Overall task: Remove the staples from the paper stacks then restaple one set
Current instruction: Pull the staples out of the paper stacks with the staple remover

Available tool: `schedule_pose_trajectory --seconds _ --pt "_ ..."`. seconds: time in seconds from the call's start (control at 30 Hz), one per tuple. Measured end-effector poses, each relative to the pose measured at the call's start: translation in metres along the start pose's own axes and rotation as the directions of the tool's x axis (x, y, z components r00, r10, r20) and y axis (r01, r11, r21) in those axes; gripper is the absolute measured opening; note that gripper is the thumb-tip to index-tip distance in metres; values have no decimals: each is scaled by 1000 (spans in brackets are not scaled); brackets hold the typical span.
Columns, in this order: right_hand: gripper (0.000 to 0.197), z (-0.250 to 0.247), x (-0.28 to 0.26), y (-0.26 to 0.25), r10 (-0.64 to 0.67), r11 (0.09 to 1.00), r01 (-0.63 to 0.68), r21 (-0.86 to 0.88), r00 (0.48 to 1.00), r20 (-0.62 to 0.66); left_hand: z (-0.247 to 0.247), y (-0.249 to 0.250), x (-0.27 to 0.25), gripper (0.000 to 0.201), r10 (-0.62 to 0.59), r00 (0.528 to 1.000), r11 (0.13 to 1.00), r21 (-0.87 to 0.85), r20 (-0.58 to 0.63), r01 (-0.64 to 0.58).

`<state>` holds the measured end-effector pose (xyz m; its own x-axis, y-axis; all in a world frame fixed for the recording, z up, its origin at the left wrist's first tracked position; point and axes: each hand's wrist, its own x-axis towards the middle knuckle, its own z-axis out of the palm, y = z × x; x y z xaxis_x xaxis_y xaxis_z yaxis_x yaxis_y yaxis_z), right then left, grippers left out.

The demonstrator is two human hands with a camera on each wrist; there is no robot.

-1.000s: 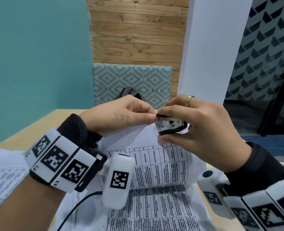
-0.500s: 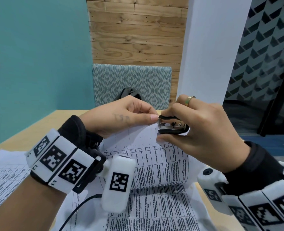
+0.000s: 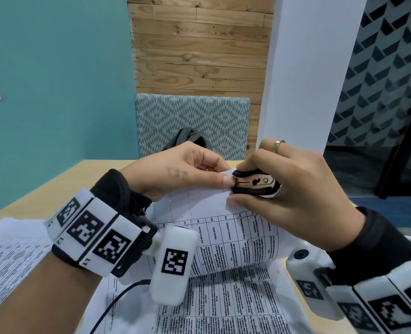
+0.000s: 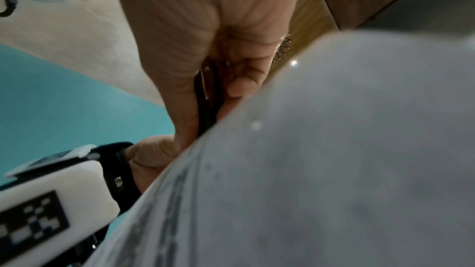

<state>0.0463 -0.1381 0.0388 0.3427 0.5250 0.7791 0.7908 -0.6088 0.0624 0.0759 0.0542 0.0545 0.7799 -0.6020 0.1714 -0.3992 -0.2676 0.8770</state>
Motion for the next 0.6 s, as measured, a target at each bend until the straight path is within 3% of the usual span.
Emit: schedule_pose_trajectory --seconds 0.37,0.6 --pt "35 -5 2 4 158 946 -144 291 987 -25 3 3 -1 8 10 1000 989 -145 -25 -13" --pt "37 -8 3 7 277 828 -246 504 961 14 9 7 -2 7 23 998 992 -122 -60 -30"
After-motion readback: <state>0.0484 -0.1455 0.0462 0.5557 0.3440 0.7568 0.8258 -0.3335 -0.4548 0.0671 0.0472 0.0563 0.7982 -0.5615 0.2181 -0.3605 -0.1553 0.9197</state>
